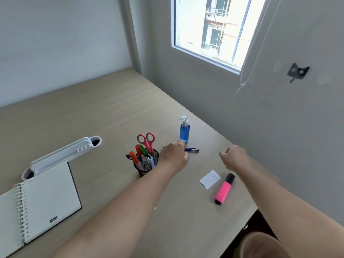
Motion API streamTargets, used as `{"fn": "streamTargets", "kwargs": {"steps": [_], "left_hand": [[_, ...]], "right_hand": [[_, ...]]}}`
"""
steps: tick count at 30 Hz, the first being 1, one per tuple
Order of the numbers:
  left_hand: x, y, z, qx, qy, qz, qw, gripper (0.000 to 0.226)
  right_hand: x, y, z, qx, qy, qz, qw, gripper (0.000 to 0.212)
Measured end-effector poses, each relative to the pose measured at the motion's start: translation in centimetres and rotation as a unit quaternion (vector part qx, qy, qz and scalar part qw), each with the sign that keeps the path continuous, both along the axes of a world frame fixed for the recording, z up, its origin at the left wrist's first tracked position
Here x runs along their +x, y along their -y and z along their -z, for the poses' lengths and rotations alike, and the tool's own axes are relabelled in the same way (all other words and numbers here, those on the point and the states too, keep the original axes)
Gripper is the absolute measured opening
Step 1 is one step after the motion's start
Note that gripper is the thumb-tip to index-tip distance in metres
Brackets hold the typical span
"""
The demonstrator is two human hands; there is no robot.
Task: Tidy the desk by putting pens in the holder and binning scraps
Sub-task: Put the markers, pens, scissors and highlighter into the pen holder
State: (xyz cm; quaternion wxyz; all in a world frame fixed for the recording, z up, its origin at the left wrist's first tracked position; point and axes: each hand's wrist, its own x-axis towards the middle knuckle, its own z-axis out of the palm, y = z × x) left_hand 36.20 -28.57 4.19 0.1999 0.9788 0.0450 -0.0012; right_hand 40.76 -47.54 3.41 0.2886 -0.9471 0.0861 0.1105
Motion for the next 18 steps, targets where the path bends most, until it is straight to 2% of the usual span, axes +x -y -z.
{"fn": "streamTargets", "kwargs": {"steps": [3, 8, 13, 18], "left_hand": [[2.2, 0.8, 3.0, 0.014, -0.064, -0.004, 0.998, 0.030], [5.6, 1.7, 6.6, 0.051, -0.137, -0.003, 0.989, 0.038], [7.3, 2.1, 8.3, 0.088, -0.176, -0.001, 0.980, 0.043], [6.7, 2.5, 9.0, 0.154, -0.162, 0.050, 0.973, 0.024]], "right_hand": [[-0.5, 2.4, 2.2, -0.053, -0.110, 0.004, 0.992, 0.038], [-0.3, 3.7, 5.1, -0.080, -0.197, -0.015, 0.977, 0.039], [1.1, 3.5, 6.8, -0.073, -0.215, -0.017, 0.974, 0.029], [2.5, 4.0, 6.6, -0.107, -0.203, -0.047, 0.972, 0.039]]}}
